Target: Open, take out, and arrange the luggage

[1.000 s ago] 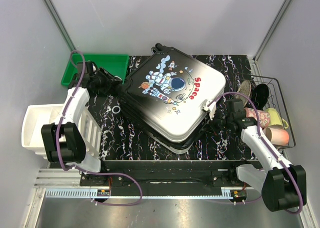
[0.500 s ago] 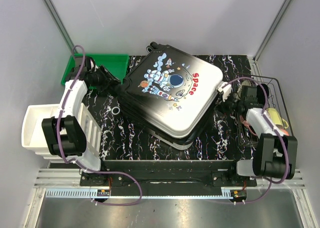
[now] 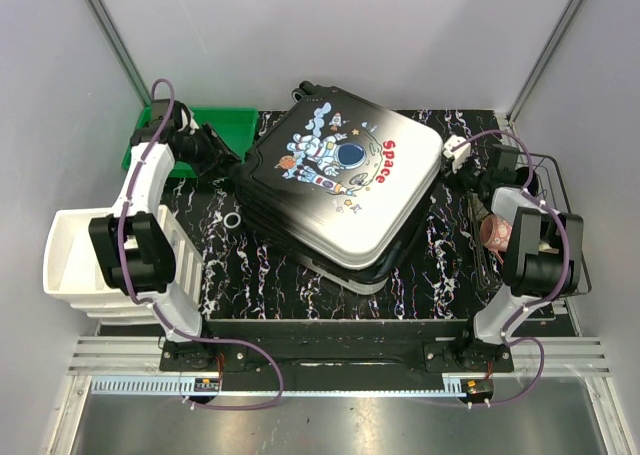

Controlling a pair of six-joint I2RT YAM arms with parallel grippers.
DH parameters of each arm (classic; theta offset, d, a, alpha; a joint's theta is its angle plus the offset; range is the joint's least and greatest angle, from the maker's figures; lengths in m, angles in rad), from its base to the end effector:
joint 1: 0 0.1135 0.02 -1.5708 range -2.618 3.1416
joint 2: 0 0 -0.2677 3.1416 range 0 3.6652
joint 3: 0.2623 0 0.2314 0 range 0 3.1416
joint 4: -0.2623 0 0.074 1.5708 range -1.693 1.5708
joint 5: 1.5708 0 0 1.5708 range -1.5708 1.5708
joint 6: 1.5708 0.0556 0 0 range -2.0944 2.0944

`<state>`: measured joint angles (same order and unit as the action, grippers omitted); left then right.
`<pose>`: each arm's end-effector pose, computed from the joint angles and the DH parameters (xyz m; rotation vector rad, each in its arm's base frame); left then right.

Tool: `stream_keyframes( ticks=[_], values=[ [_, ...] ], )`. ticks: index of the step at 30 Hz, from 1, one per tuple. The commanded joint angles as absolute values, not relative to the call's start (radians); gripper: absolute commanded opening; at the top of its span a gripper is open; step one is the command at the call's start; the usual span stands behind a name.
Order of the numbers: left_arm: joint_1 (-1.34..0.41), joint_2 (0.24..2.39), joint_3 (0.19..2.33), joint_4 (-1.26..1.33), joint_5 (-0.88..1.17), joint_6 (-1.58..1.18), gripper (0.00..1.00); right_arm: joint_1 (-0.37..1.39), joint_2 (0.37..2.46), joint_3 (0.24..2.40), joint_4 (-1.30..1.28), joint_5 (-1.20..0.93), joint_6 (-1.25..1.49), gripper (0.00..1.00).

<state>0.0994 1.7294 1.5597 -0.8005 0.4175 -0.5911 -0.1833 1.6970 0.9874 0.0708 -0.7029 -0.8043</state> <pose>0.3637 0.0136 0.2963 -0.7105 2.4731 -0.7211 0.3564 -0.0295 0.2096 -0.9687 1.8037 0.1701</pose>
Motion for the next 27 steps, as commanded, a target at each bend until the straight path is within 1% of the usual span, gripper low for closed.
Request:
stream_keyframes(
  ticks=[1, 5, 6, 9, 11, 12, 13, 17, 18, 20, 22, 25, 26, 27],
  values=[
    [0.114, 1.815, 1.632, -0.724, 0.353, -0.397, 0.00, -0.207, 1.750, 1.065, 0.417, -0.754, -0.886, 0.00],
    [0.110, 1.864, 1.689, -0.744, 0.383, -0.367, 0.00, -0.206, 1.778, 1.051, 0.469, -0.946, -0.951, 0.00],
    [0.107, 1.882, 1.701, -0.750, 0.390, -0.353, 0.00, -0.204, 1.779, 1.049, 0.450, -1.021, -1.012, 0.00],
    [0.083, 1.904, 1.735, -0.762, 0.411, -0.319, 0.00, -0.195, 1.767, 1.039, 0.373, -1.118, -1.154, 0.00],
    [0.051, 1.911, 1.753, -0.762, 0.425, -0.299, 0.00, -0.181, 1.732, 1.042, 0.202, -1.152, -1.242, 0.00],
    [0.037, 1.917, 1.759, -0.762, 0.445, -0.278, 0.00, -0.178, 1.717, 1.042, 0.131, -1.182, -1.341, 0.00],
    [0.009, 1.921, 1.773, -0.762, 0.452, -0.270, 0.00, -0.167, 1.680, 1.032, 0.006, -1.192, -1.391, 0.00],
    [-0.064, 1.931, 1.796, -0.762, 0.491, -0.226, 0.01, -0.152, 1.551, 0.953, -0.276, -1.227, -1.590, 0.00],
    [-0.078, 1.931, 1.795, -0.762, 0.495, -0.216, 0.02, -0.150, 1.487, 0.933, -0.372, -1.230, -1.614, 0.00],
    [-0.123, 1.931, 1.793, -0.762, 0.517, -0.200, 0.04, -0.150, 1.419, 0.875, -0.464, -1.223, -1.659, 0.00],
    [-0.176, 1.933, 1.795, -0.762, 0.514, -0.175, 0.05, -0.150, 1.306, 0.813, -0.584, -1.209, -1.664, 0.00],
    [-0.224, 1.951, 1.839, -0.762, 0.496, -0.158, 0.11, -0.152, 1.143, 0.726, -0.718, -1.174, -1.692, 0.00],
    [-0.227, 1.957, 1.864, -0.762, 0.489, -0.156, 0.16, -0.150, 1.103, 0.706, -0.741, -1.166, -1.675, 0.00],
    [-0.226, 1.985, 1.941, -0.772, 0.480, -0.155, 0.23, -0.150, 1.025, 0.687, -0.780, -1.158, -1.664, 0.00]
  ],
)
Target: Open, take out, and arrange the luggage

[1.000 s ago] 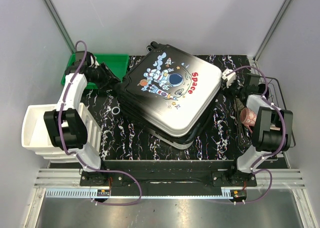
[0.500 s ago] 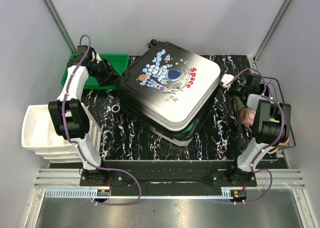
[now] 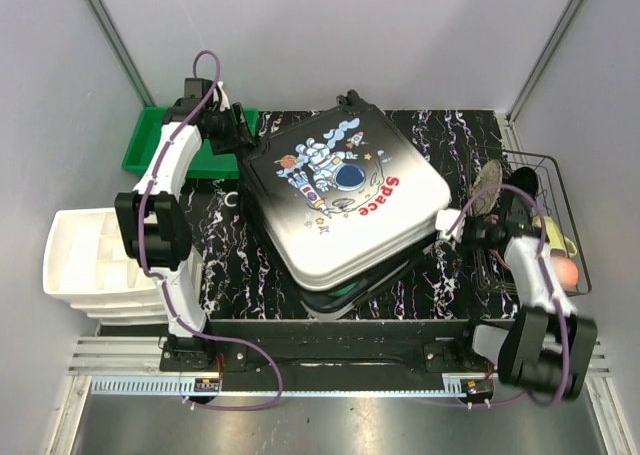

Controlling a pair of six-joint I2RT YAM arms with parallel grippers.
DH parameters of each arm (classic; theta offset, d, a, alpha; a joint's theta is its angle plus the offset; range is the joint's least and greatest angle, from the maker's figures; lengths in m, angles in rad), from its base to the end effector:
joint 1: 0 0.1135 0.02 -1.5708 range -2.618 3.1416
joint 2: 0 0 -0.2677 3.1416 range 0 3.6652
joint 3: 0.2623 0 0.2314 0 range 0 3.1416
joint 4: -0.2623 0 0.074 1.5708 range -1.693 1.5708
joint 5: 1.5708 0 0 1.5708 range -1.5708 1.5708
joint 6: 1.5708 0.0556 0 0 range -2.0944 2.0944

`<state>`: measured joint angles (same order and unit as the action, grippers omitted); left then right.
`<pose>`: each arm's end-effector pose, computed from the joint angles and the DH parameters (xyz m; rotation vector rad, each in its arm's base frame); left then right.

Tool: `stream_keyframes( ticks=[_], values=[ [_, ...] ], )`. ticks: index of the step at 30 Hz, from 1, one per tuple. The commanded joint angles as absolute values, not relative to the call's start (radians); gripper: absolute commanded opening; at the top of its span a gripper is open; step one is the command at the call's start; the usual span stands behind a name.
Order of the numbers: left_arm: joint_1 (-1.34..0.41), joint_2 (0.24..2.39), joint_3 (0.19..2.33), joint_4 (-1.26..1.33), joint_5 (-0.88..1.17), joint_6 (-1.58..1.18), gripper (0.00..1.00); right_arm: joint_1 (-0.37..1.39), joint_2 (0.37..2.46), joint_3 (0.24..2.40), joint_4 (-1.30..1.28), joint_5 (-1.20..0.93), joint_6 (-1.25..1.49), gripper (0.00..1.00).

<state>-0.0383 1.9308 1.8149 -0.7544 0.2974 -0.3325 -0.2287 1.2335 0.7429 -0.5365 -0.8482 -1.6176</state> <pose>0.4243 -0.0326 0.3006 -0.2270 2.4493 -0.5271 0.2180 -0.0079 0.2189 -1.5893 1.4840 0.1081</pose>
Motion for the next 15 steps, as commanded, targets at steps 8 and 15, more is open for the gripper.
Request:
stream_keyframes(
  ticks=[8, 15],
  values=[
    [-0.032, 1.994, 2.251, -0.894, 0.519, -0.173, 0.93, -0.140, 0.710, 0.569, -0.854, -1.106, -1.398, 0.00],
    [0.081, 1.506, 1.578, -0.773, 0.400, -0.232, 0.86, -0.138, 0.626, 0.548, -0.844, -1.069, -1.292, 0.00]
  ],
)
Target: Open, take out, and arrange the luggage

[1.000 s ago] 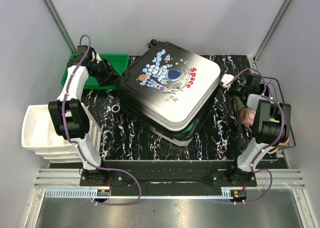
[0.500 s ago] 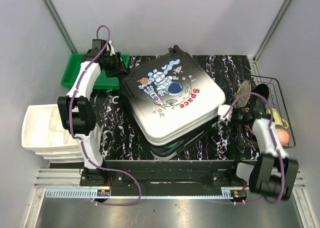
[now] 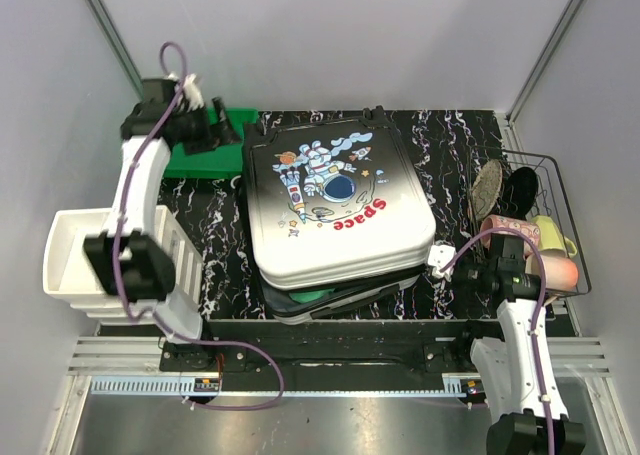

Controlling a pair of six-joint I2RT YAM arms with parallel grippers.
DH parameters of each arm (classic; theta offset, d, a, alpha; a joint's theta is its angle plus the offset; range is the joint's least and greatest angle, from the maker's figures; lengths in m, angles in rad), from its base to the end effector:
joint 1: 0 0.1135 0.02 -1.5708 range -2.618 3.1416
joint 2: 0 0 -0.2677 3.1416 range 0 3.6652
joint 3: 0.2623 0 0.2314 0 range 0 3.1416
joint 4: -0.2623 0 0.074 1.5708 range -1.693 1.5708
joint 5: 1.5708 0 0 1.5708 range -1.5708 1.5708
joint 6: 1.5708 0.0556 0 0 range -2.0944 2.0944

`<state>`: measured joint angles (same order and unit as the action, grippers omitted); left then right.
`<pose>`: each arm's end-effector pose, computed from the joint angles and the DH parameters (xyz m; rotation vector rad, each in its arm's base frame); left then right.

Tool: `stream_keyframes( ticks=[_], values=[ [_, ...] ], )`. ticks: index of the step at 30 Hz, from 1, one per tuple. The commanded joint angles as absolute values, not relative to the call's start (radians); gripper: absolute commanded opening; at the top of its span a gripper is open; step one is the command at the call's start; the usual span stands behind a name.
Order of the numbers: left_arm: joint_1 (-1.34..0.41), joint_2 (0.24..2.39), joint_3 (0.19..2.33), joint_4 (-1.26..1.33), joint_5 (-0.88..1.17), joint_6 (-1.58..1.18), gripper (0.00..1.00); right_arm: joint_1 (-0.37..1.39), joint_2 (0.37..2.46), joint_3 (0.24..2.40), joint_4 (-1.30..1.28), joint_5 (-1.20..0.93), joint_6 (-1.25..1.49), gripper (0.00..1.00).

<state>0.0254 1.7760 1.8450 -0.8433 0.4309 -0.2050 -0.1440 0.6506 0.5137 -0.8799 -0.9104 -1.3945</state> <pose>0.3829 -0.0135 0.3638 -0.0545 2.3308 -0.5936 0.0988 0.0300 0.2126 -1.4776 1.5437 0.3257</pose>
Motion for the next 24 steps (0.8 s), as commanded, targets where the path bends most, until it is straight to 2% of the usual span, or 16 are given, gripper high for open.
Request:
stream_keyframes(
  ticks=[1, 2, 5, 6, 10, 15, 24],
  values=[
    [0.089, 1.470, 1.527, -0.769, 0.384, -0.235, 0.83, -0.138, 0.632, 0.552, -0.841, -1.065, -1.281, 0.00],
    [0.090, 1.442, 1.484, -0.769, 0.341, -0.229, 0.76, -0.138, 0.638, 0.555, -0.838, -1.051, -1.261, 0.00],
    [0.091, 1.378, 1.356, -0.793, 0.290, -0.210, 0.64, -0.138, 0.673, 0.580, -0.831, -1.032, -1.215, 0.00],
    [0.091, 1.374, 1.307, -0.805, 0.290, -0.209, 0.62, -0.138, 0.686, 0.587, -0.834, -1.029, -1.206, 0.00],
    [0.069, 1.384, 1.212, -0.807, 0.345, -0.212, 0.59, -0.138, 0.680, 0.597, -0.834, -1.020, -1.198, 0.00],
    [0.048, 1.474, 1.230, -0.775, 0.342, -0.198, 0.55, -0.138, 0.640, 0.588, -0.831, -1.009, -1.187, 0.00],
    [0.005, 1.551, 1.230, -0.709, 0.377, -0.209, 0.55, -0.138, 0.618, 0.586, -0.821, -0.989, -1.163, 0.00]
  ],
)
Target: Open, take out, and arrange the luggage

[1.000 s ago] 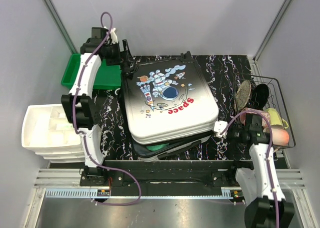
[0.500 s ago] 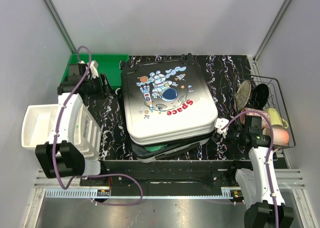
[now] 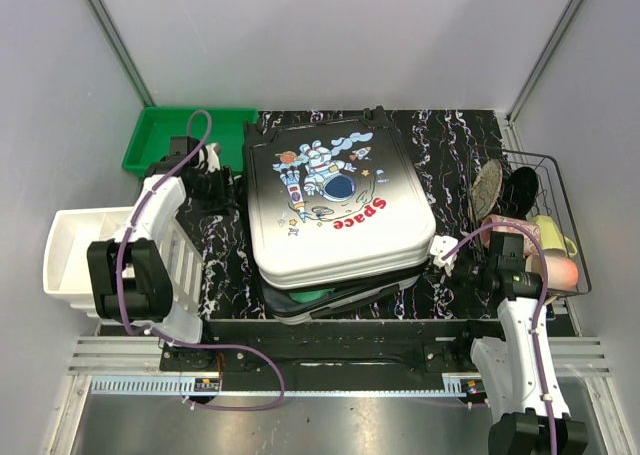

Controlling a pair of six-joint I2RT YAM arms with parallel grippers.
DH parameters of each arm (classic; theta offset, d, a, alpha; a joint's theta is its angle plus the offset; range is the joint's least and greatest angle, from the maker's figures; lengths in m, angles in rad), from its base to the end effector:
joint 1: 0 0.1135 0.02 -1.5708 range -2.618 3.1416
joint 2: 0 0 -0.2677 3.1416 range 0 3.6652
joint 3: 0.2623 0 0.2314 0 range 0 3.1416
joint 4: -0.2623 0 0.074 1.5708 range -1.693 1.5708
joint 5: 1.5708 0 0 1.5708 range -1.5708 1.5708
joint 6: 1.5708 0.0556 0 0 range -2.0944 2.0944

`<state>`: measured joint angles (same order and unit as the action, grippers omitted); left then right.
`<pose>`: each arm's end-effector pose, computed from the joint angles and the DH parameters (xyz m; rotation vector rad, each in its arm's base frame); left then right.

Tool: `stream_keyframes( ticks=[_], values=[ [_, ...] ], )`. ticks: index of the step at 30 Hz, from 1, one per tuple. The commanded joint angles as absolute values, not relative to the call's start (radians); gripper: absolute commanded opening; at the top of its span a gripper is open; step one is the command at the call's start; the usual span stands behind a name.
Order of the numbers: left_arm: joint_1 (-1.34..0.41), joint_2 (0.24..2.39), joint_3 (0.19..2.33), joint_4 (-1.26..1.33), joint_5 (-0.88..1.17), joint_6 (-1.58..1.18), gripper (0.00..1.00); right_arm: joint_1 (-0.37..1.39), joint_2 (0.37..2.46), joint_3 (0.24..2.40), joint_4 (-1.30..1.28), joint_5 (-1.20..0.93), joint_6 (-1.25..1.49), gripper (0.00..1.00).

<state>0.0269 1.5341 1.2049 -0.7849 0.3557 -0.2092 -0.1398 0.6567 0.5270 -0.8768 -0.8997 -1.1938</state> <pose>0.2971 -0.0114 0.2524 -0.2038 2.6655 -0.5346 0.1006 0.0298 0.2158 -1.3311 1.6938 0.4270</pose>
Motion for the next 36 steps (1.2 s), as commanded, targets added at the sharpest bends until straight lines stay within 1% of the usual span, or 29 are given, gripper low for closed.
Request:
stream_keyframes(
  ticks=[1, 2, 4, 5, 7, 8, 10, 14, 17, 22, 24, 29, 33, 36],
  values=[
    [0.005, 1.566, 1.229, -0.704, 0.373, -0.210, 0.54, -0.138, 0.620, 0.587, -0.822, -0.985, -1.161, 0.00],
    [0.005, 1.575, 1.227, -0.698, 0.370, -0.212, 0.51, -0.138, 0.623, 0.591, -0.821, -0.979, -1.160, 0.00],
    [0.005, 1.604, 1.233, -0.695, 0.341, -0.213, 0.38, -0.138, 0.627, 0.595, -0.819, -0.944, -1.157, 0.00],
    [0.005, 1.617, 1.250, -0.701, 0.327, -0.212, 0.19, -0.138, 0.630, 0.597, -0.818, -0.922, -1.157, 0.00],
    [0.017, 1.663, 1.285, -0.715, 0.296, -0.190, 0.02, -0.138, 0.641, 0.601, -0.813, -0.862, -1.182, 0.00],
    [0.023, 1.680, 1.331, -0.733, 0.290, -0.178, 0.00, -0.141, 0.658, 0.601, -0.796, -0.842, -1.193, 0.00],
    [0.028, 1.722, 1.392, -0.750, 0.264, -0.144, 0.00, -0.150, 0.686, 0.604, -0.752, -0.816, -1.203, 0.00],
    [0.029, 1.790, 1.488, -0.790, 0.218, -0.103, 0.00, -0.175, 0.831, 0.662, -0.640, -0.821, -1.210, 0.00],
    [0.034, 1.825, 1.538, -0.799, 0.192, -0.083, 0.00, -0.213, 0.920, 0.719, -0.629, -0.827, -1.242, 0.00],
    [0.034, 1.873, 1.598, -0.802, 0.181, -0.066, 0.00, -0.311, 1.032, 0.779, -0.632, -0.903, -1.356, 0.00],
    [0.034, 1.888, 1.614, -0.804, 0.192, -0.058, 0.00, -0.313, 1.109, 0.816, -0.630, -0.931, -1.377, 0.00],
    [0.026, 1.933, 1.658, -0.807, 0.196, -0.025, 0.00, -0.301, 1.255, 0.848, -0.632, -1.090, -1.515, 0.00],
    [0.021, 1.974, 1.700, -0.805, 0.184, -0.012, 0.00, -0.285, 1.319, 0.859, -0.643, -1.117, -1.620, 0.00],
    [0.020, 1.993, 1.723, -0.804, 0.172, -0.006, 0.00, -0.288, 1.399, 0.948, -0.666, -1.071, -1.589, 0.00]
  ],
)
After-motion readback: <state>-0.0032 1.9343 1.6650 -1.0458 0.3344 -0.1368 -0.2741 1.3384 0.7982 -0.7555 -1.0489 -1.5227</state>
